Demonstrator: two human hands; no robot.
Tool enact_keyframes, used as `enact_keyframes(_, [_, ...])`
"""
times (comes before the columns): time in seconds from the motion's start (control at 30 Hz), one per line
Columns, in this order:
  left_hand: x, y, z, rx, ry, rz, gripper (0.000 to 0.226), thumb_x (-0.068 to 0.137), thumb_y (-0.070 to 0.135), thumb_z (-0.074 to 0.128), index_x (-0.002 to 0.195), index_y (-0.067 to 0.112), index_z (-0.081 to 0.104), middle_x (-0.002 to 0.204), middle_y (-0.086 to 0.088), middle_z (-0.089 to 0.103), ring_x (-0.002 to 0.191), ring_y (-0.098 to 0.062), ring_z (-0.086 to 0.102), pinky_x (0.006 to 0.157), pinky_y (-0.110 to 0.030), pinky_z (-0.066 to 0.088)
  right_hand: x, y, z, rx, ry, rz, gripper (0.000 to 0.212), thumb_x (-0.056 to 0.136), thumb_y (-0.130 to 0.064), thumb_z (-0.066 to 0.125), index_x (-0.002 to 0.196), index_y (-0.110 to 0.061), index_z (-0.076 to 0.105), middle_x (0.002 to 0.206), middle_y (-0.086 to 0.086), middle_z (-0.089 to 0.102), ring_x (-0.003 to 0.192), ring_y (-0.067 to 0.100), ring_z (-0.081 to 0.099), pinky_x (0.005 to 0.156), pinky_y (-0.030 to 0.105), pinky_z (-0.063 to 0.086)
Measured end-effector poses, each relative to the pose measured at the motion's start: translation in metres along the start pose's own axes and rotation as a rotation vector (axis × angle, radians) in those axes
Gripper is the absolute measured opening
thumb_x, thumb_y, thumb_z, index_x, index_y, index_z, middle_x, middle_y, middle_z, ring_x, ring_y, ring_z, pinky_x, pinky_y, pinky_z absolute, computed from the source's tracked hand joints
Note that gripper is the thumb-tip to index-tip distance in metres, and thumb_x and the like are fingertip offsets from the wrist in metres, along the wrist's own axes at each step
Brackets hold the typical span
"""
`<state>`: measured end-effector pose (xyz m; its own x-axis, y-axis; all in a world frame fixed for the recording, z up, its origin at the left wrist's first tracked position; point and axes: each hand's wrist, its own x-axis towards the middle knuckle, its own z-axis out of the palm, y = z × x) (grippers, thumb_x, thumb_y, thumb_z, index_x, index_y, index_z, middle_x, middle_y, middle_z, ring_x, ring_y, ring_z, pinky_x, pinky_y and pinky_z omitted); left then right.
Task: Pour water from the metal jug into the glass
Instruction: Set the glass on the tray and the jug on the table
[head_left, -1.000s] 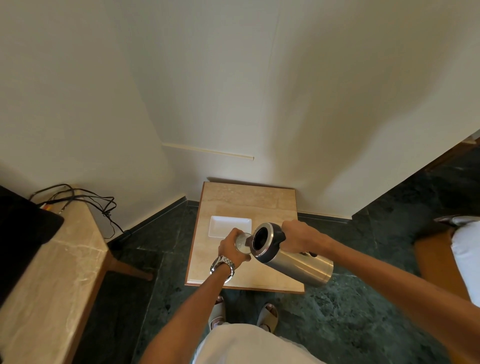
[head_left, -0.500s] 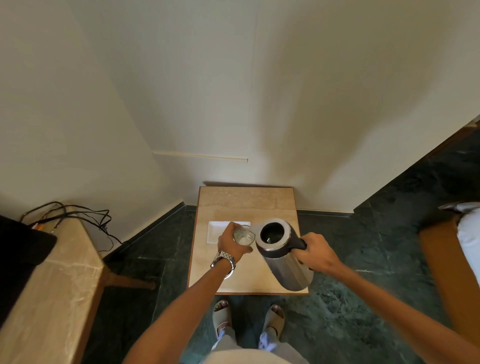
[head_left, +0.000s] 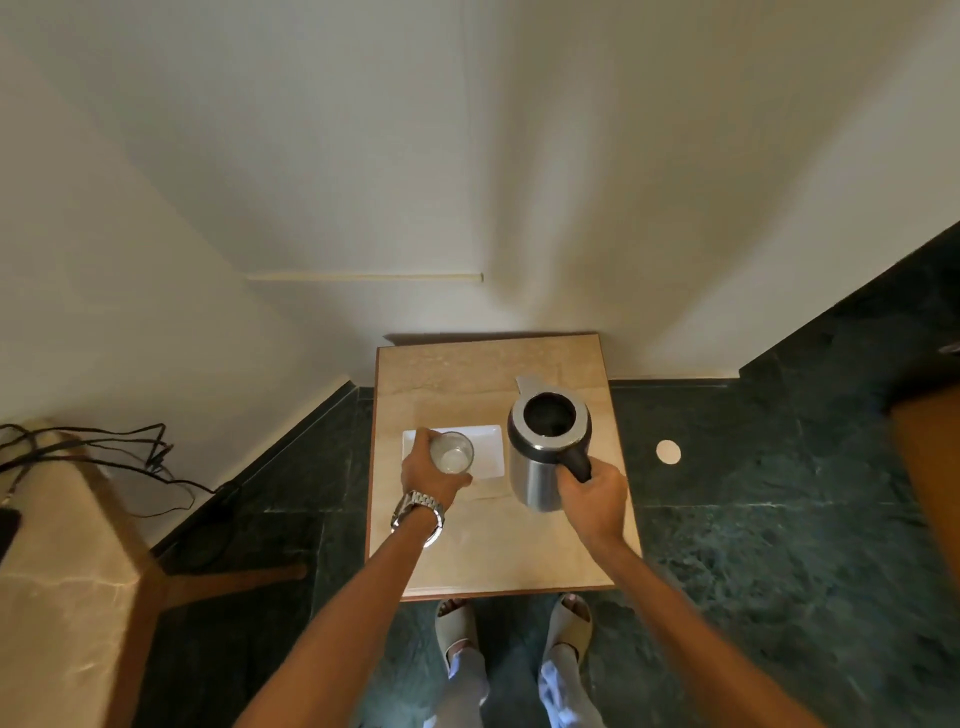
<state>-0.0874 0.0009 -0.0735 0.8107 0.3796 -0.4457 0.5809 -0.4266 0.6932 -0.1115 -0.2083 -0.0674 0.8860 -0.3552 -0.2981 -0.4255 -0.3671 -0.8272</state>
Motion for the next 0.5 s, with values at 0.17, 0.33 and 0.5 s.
enact_keyframes(0.17, [0.052,-0.041,0.028,0.033,0.024,-0.003,0.072,0.054,0.01,0.096,0.107,0.025,0.051,0.108,-0.004,0.065,0.094,-0.029,0.064,0.078,-0.041,0.062,0.043,0.039,0.055,0.097,0.102,0.032,0.024,0.081,-0.019,0.073,0.062,-0.007,0.063,0.057,0.006,0.064,0.056,0.018,0.062,0.054,0.038,0.055])
enact_keyframes(0.33, [0.098,-0.082,0.056,0.024,0.021,-0.009,0.072,0.052,0.013,0.097,0.104,0.027,0.049,0.102,-0.001,0.064,0.088,-0.027,0.063,0.071,-0.034,0.056,0.075,0.073,0.09,0.14,0.176,0.023,0.025,0.081,-0.016,0.073,0.059,-0.015,0.062,0.052,-0.001,0.059,0.052,0.009,0.057,0.052,0.032,0.053])
enact_keyframes(0.5, [0.135,-0.115,0.08,0.026,0.031,-0.022,0.071,0.052,0.014,0.098,0.098,0.03,0.046,0.099,0.001,0.063,0.088,-0.027,0.063,0.072,-0.034,0.055,0.092,0.104,0.107,0.173,0.249,-0.007,0.024,0.083,-0.011,0.073,0.062,-0.017,0.063,0.053,-0.004,0.059,0.055,0.007,0.058,0.053,0.022,0.049])
